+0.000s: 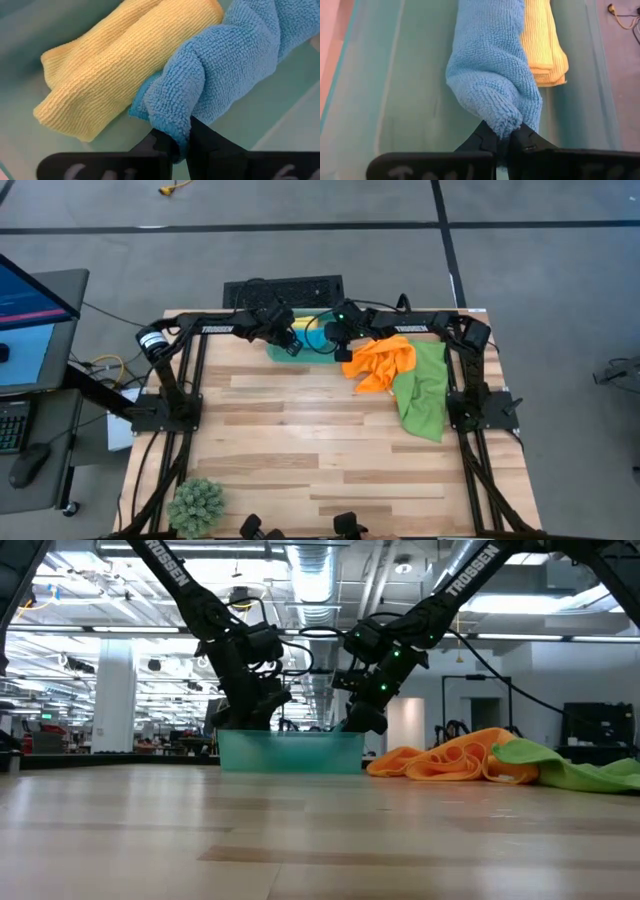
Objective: Roll microfiber towels into tight, uniform cylinder then place into a basket
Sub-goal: Put the rolled blue microfiber towel into the green bin
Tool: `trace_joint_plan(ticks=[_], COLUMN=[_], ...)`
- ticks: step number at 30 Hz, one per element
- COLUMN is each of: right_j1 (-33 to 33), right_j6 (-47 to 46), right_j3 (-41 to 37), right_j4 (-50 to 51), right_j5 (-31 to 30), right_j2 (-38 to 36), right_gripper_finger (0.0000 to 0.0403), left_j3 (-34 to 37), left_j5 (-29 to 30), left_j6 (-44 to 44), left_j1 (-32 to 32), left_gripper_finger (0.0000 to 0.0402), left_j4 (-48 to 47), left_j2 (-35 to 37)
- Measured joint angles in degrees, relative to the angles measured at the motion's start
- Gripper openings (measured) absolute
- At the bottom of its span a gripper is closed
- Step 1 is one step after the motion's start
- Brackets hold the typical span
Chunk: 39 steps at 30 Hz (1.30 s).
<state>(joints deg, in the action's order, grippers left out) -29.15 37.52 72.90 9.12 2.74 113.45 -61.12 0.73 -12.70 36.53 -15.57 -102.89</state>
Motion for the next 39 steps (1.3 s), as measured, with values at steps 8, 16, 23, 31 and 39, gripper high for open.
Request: trace_joint_plan(ticks=[8,16,23,31,39], right_j1=[0.0,0.0,0.0,0.0,0.0], right_j6=[-0.2,-1.1,-1.5,-1.5,-1.5], right_j3=[0.0,0.0,0.0,0.0,0.0], right_j4=[0.7,0.8,1.8,2.8,2.8], right_j5=[0.0,0.0,0.0,-0.3,-0.3], right_j2=[0.0,0.0,0.0,0.0,0.0], right_gripper_finger=[0.0024,0.0022,0.0027,0.0023,0.0024], left_j3=[0.0,0.0,0.0,0.0,0.2], left_j5=[0.0,-0.1,1.1,1.5,-4.0], left_j6=[0.9,3.9,6.9,9.1,11.5], left_j1=[0.0,0.0,0.1,1.0,-0.5], left_gripper_finger=[0.01,0.0156,0.0157,0.0157,0.0157], left_j4=[0.0,0.0,0.0,-0.2,0.3], left_j2=[0.0,0.9,4.6,8.5,11.1])
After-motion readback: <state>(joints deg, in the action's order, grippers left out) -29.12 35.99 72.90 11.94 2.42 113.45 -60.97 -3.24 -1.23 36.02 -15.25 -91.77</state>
